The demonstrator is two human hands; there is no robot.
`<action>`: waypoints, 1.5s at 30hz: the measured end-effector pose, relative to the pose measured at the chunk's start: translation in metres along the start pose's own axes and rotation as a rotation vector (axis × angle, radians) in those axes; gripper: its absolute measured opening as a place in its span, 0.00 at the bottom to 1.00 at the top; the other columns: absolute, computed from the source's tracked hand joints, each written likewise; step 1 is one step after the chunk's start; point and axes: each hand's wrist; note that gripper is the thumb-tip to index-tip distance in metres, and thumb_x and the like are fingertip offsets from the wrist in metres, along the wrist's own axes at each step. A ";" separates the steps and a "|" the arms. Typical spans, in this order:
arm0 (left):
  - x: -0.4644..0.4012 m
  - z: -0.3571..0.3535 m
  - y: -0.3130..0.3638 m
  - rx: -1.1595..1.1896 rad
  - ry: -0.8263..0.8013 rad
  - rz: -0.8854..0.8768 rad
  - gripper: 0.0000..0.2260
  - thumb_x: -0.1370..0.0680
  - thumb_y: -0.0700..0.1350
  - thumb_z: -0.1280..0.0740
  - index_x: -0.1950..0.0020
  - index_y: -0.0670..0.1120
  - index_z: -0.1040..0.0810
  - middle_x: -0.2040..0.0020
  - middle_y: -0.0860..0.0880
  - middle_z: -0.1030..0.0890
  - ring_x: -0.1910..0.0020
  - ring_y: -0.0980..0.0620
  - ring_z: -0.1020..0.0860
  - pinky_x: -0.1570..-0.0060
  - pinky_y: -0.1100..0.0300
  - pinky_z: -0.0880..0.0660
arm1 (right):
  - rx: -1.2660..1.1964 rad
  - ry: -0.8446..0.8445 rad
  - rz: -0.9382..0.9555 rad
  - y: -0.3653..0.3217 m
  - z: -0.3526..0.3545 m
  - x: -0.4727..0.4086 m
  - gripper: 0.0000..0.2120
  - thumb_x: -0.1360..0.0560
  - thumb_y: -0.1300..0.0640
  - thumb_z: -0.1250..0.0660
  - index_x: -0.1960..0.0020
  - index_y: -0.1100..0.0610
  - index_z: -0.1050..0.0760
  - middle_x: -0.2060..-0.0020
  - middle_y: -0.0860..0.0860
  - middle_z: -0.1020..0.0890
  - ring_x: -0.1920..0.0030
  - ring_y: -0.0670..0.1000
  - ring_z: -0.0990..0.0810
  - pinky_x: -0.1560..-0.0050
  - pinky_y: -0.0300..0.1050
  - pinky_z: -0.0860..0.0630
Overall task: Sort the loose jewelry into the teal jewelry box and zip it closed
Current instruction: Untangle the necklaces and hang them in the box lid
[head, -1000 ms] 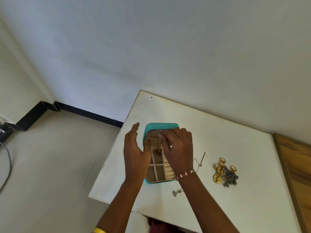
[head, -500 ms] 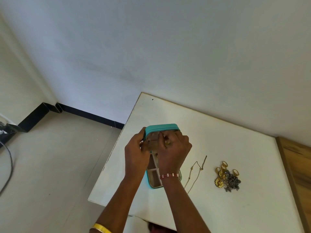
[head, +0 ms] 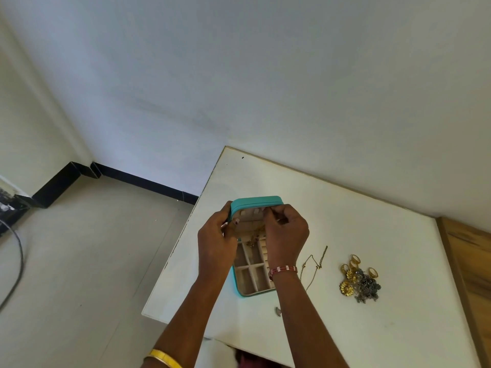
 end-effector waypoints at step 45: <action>0.035 -0.009 -0.042 -0.017 -0.004 0.101 0.20 0.23 0.39 0.37 0.32 0.47 0.32 0.38 0.44 0.23 0.41 0.47 0.23 0.46 0.67 0.33 | 0.676 -0.149 0.362 0.042 0.004 0.029 0.10 0.36 0.57 0.24 0.59 0.58 0.22 0.66 0.55 0.19 0.66 0.57 0.22 0.63 0.46 0.30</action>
Point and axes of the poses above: each hand's wrist, its own x-axis away from the middle knuckle, its own z-axis out of the back of the hand, y = z × x
